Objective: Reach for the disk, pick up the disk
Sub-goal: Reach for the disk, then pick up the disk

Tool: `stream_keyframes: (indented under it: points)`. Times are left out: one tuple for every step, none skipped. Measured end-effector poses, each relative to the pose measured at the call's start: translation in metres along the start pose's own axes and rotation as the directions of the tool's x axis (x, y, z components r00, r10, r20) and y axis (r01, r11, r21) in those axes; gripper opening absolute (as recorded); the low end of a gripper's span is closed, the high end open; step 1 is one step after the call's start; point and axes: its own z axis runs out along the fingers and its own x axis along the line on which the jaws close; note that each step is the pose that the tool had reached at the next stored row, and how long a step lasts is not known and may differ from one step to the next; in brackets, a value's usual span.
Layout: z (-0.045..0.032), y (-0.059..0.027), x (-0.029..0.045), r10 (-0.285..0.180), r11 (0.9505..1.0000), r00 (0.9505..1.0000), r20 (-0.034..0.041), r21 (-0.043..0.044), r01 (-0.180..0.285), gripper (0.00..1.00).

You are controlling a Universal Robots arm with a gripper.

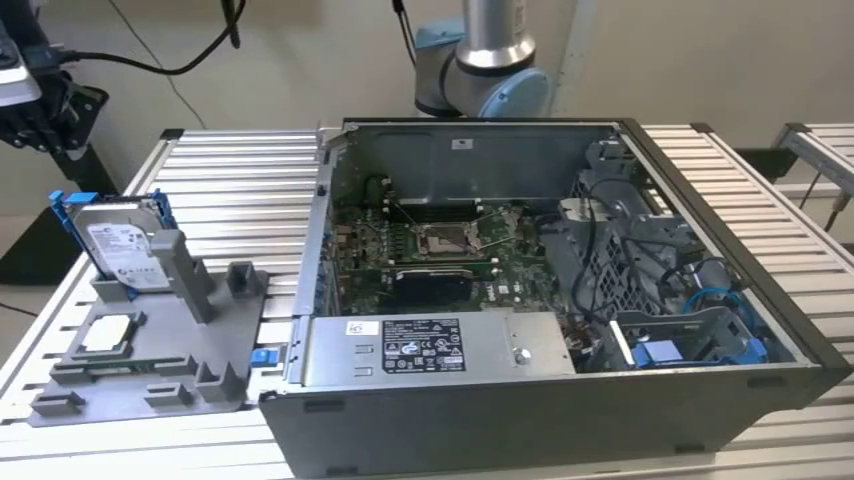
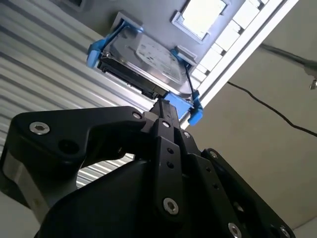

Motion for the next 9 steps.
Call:
stream_keyframes:
  points:
    - [0.0000,-0.0008,0.0019,0.000,1.0000,1.0000,0.0000,0.0000,0.000,0.00]
    - [0.0000,-0.0019,0.0035,-0.001,1.0000,1.0000,0.0000,0.0001,0.001,0.00]
    - [-0.0001,-0.0031,0.0052,-0.001,1.0000,1.0000,-0.0001,0.0001,0.001,0.00]
    - [-0.0001,-0.0044,0.0068,-0.001,1.0000,1.0000,-0.0001,0.0000,0.001,0.00]
    - [-0.0002,-0.0056,0.0083,-0.002,1.0000,1.0000,-0.0001,0.0000,0.002,0.00]
    - [-0.0002,-0.0066,0.0095,-0.002,1.0000,1.0000,-0.0001,0.0000,0.002,0.00]
    - [-0.0002,-0.0074,0.0106,-0.002,1.0000,1.0000,-0.0001,0.0000,0.002,0.00]
    - [-0.0002,-0.0076,0.0108,-0.002,1.0000,1.0000,-0.0001,0.0000,0.002,0.00]
    - [-0.0002,-0.0076,0.0108,-0.002,1.0000,1.0000,-0.0001,0.0000,0.002,0.00]
